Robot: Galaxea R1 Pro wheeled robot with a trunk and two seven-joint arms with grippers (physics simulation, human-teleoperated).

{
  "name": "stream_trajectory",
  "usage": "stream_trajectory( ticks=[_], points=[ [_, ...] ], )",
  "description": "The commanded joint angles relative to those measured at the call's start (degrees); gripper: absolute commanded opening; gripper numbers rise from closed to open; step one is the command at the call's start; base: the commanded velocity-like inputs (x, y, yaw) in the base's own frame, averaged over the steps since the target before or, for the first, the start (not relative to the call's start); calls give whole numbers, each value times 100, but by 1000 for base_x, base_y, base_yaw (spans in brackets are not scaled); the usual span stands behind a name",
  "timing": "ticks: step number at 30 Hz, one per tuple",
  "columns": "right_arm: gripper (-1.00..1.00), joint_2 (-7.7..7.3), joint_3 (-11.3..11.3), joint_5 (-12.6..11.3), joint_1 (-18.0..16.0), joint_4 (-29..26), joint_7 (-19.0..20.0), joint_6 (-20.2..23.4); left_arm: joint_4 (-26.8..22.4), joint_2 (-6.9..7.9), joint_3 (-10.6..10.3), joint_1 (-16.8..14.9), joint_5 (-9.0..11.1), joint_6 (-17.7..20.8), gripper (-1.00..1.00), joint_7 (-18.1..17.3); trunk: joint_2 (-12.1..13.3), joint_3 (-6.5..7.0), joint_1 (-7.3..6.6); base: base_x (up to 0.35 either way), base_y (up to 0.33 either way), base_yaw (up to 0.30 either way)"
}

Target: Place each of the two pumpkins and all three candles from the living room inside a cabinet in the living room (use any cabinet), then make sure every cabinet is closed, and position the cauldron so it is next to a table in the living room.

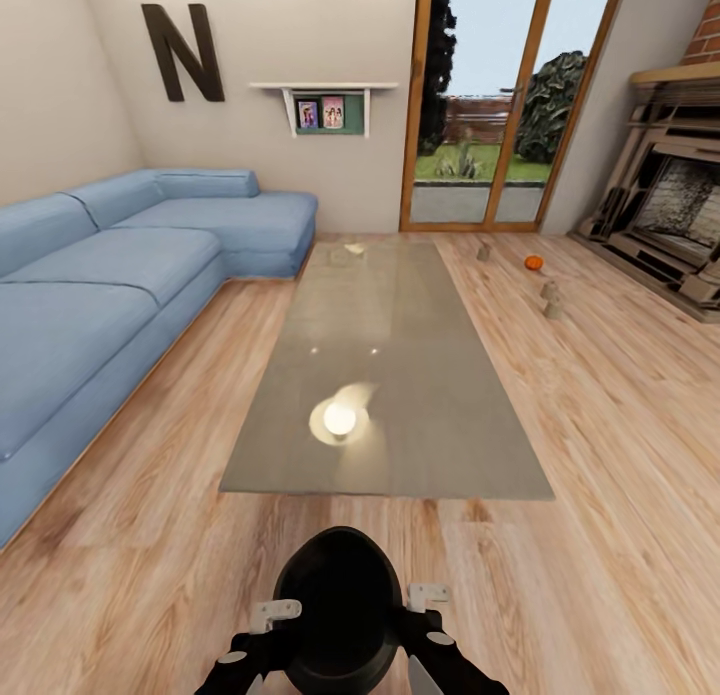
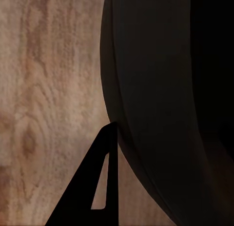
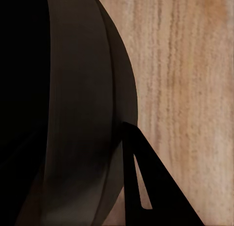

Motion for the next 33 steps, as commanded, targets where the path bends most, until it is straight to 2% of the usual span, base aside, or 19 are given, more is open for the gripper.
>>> stream_trajectory(
  ticks=[1, 15, 26, 30, 33],
  points=[
    [-100, 0, -10, 25, -7, -206, 65, 20, -8, 11, -36, -1, 146, 26, -100, 59, -2, -4, 1, 199, 0, 0],
    [-100, 0, -10, 25, -7, -207, 65, 20, -8, 11, -36, -1, 145, 26, -100, 53, -2, -4, 1, 29, 0, 0],
    [-100, 0, -10, 25, -7, -206, 70, 20, -8, 7, -36, -1, 146, 26, -100, 51, -443, -202, 242, 0, 0, 0],
    [-100, 0, -10, 25, -7, -206, 68, 20, -8, 0, -36, -1, 146, 26, -100, 50, -443, -202, 242, 0, 0, 0],
    [-100, 0, -10, 25, -7, -206, 66, 20, -8, 5, -36, -1, 146, 26, -100, 50, -564, -256, 308, 0, 0, 0]
  ],
)
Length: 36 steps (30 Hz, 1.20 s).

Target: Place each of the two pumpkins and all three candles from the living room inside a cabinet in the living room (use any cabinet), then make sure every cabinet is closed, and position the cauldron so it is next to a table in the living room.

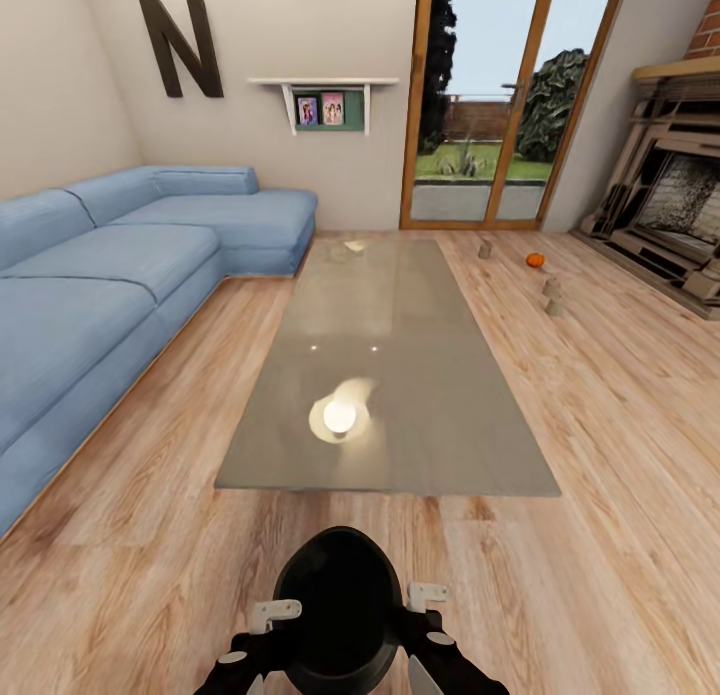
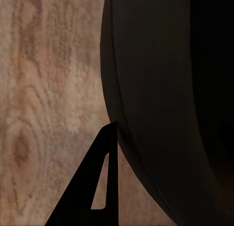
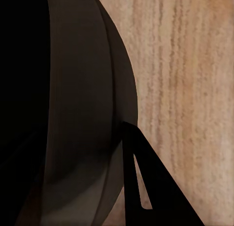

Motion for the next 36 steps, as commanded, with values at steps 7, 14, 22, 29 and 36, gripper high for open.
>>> stream_trajectory(
  ticks=[7, 14, 22, 29, 36],
  points=[
    [-100, 0, -3, 21, -7, -215, 63, 21, -10, -1, -34, -2, 146, 25, -100, 39, -285, -130, 153, 0, 0, 0],
    [-100, 0, -4, 21, -7, -214, 62, 21, -10, 11, -34, -2, 146, 25, -100, 38, -565, -256, 306, 0, 0, 0],
    [-100, 0, -4, 21, -7, -214, 61, 21, -10, 14, -26, -2, 146, 25, -100, 41, -565, -256, 306, 0, 0, 0],
    [-100, 0, -4, 21, -7, -214, 60, 21, -10, 14, -25, -2, 146, 25, -100, 43, -565, -256, 306, 168, 0, 0],
    [-100, 0, -4, 21, -7, -214, 58, 21, -10, 14, -25, -2, 146, 25, -100, 45, -565, -256, 306, 171, 0, 0]
  ],
)
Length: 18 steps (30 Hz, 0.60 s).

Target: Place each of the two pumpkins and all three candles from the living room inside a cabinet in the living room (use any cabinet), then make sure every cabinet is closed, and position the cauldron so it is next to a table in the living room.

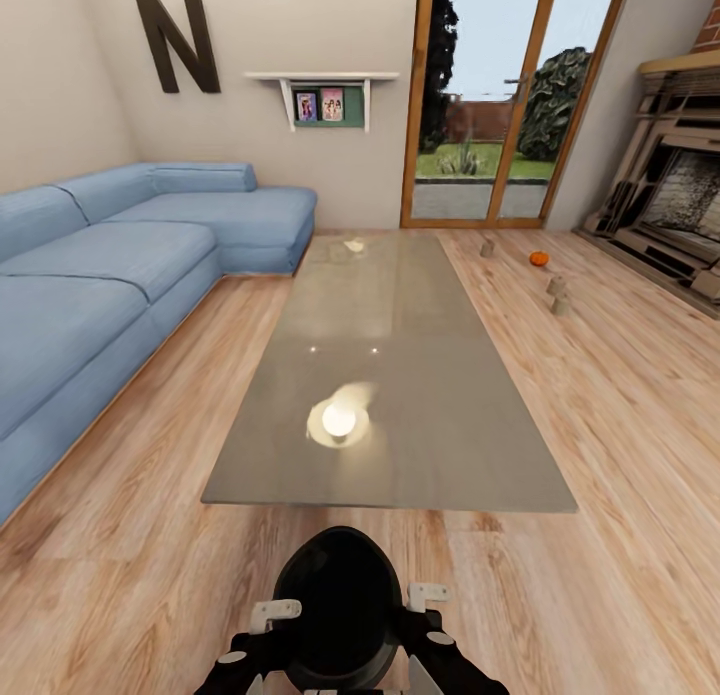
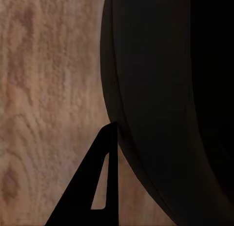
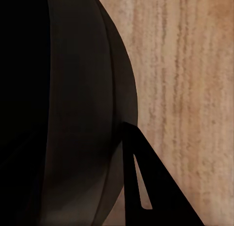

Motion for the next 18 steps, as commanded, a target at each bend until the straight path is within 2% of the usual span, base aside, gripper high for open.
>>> stream_trajectory(
  ticks=[1, 11, 14, 18],
  points=[
    [-100, 0, -13, 23, -7, -200, 70, 13, -7, 11, -31, -1, 143, 26, -100, 57, -2, -4, 0, 84, 0, 0],
    [-100, 0, -13, 23, -7, -200, 69, 13, -7, 11, -32, -1, 143, 26, -100, 54, -2, -4, 0, 10, 0, 0],
    [-100, 0, -12, 23, -7, -202, 70, 13, -7, 11, -33, -1, 143, 26, -100, 57, -122, -58, 66, 0, 0, 0],
    [-100, 0, -13, 23, -7, -201, 69, 13, -7, 11, -35, -1, 143, 26, -100, 52, -163, -76, 88, 0, 0, 0]
  ],
)
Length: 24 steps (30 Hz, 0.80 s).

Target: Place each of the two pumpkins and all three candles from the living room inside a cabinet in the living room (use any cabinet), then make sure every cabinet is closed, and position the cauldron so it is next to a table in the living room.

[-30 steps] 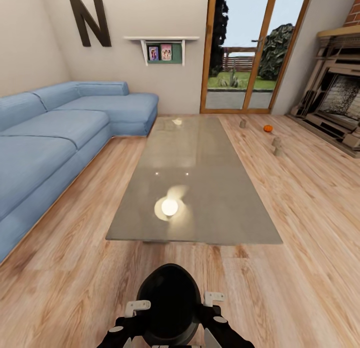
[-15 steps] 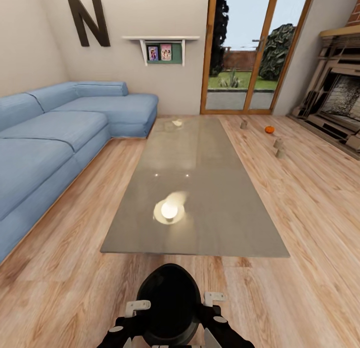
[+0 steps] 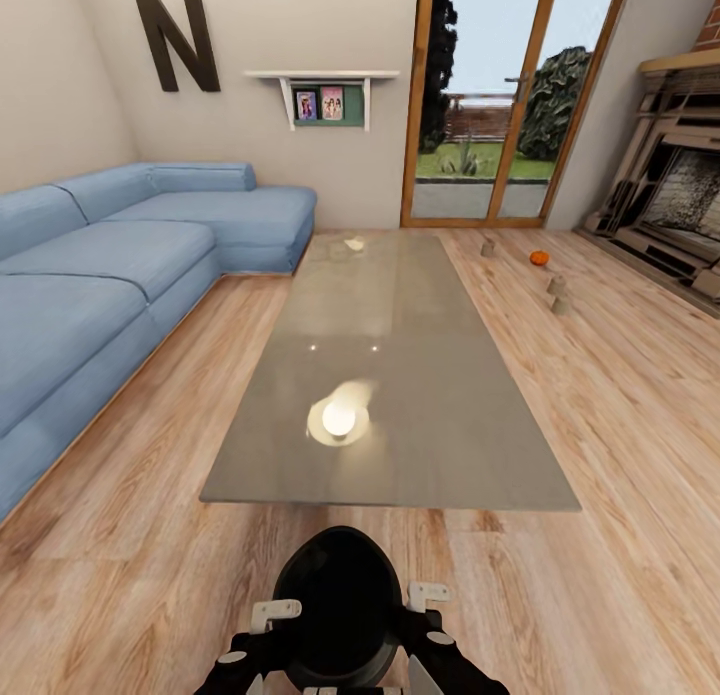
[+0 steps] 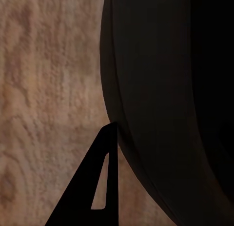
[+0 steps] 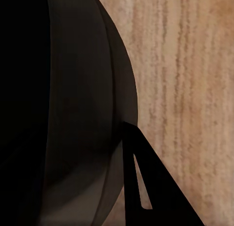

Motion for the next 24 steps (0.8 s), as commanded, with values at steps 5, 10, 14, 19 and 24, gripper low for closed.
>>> stream_trajectory(
  ticks=[5, 10, 14, 19, 24],
  points=[
    [-100, 0, -9, 22, -7, -205, 62, 19, -7, 11, -37, -1, 153, 24, -100, 58, -84, -41, 43, 0, 0, 0],
    [-100, 0, -9, 22, -7, -206, 63, 19, -7, 11, -36, -1, 153, 24, -100, 57, -84, -41, 43, 0, 0, 0],
    [-100, 0, -9, 22, -7, -205, 61, 19, -7, 11, -36, -1, 153, 24, -100, 57, -84, -41, 43, 0, 0, 0],
    [-100, 0, -9, 22, -7, -208, 66, 19, -7, 13, -36, -1, 153, 24, -100, 58, -84, -41, 43, 0, 0, 0],
    [100, 0, -8, 22, -7, -211, 66, 19, -7, 14, -36, -1, 153, 17, 100, 58, -84, -41, 43, 0, 0, 0]
  ],
)
